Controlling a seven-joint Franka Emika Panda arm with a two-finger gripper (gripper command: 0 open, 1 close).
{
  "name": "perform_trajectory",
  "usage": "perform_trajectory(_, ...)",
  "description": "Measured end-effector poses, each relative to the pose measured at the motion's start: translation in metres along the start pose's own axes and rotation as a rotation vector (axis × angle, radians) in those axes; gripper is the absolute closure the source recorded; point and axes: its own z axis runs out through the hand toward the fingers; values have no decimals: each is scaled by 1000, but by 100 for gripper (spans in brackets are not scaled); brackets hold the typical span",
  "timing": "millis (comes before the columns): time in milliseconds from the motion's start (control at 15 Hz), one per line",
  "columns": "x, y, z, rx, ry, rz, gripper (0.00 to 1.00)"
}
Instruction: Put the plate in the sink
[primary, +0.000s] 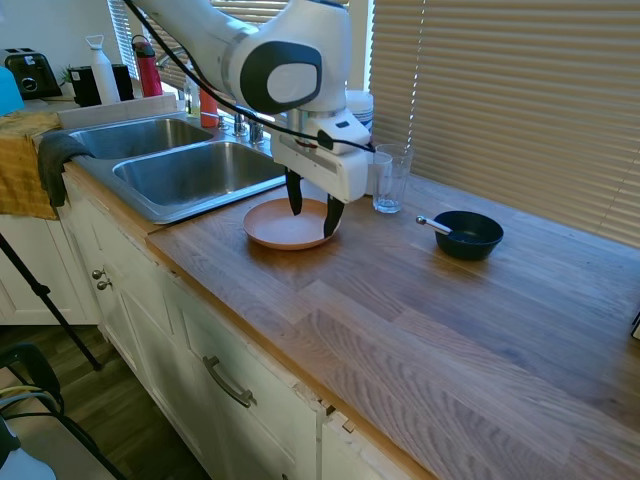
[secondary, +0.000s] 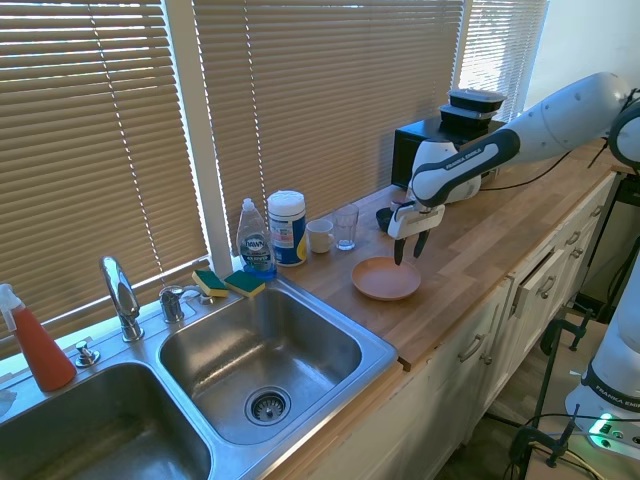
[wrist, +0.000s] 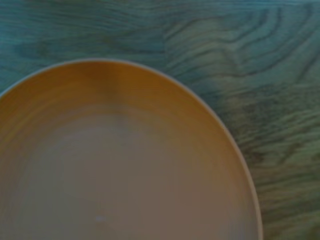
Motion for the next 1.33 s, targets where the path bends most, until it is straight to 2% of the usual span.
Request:
perform_trajectory(200, 14, -7, 22, 20, -75, -30, 0)
perform_trajectory(267, 15, -9, 27, 19, -94, -36, 100)
perform_trajectory(867, 12, -15, 31, 34, -198, -66, 100)
perform_trajectory(1333, 26, -10, 43, 74, -267, -88, 100)
